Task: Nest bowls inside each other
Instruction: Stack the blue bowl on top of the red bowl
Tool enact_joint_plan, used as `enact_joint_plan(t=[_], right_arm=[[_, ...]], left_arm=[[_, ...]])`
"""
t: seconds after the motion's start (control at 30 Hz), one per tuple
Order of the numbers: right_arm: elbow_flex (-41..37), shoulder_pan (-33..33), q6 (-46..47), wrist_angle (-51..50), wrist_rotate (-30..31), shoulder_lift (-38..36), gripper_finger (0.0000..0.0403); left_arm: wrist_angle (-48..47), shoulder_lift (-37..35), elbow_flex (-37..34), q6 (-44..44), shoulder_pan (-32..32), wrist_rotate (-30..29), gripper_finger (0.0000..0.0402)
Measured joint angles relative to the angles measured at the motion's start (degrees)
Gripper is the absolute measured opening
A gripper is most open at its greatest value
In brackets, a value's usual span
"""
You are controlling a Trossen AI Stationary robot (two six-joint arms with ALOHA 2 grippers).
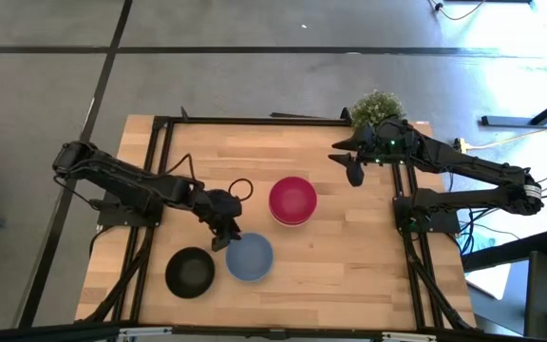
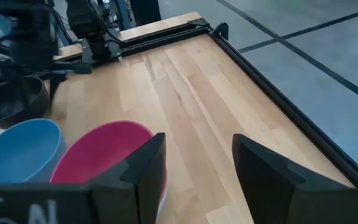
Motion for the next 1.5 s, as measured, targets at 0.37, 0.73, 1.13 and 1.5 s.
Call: enact_joint_plan(t=[0.37,0.73,1.13,1.5], right_arm=[[0.00,0.00,-1.36,-0.71,-0.68,0.00,0.0186],[0.00,-0.02,-1.45,-0.70,-1.57,0.00,0.0186],[0.00,0.00,-1.47,-1.55,-1.75,0.00,0.0186],[0.00,0.00,-1.69,-1.57,-2.05,0.00,0.0186]], left_arm=[[3.55,5.89,0.04,-2.17,-0.86,-1.89,0.0121],[3.39,6.65,0.05,-1.61,-0.48,-3.38,0.0121],[-0.26,6.59,2.40,1.56,0.21,-5.22,0.0121],[-2.54,6.62,2.40,1.34,0.23,-5.95,0.0121]])
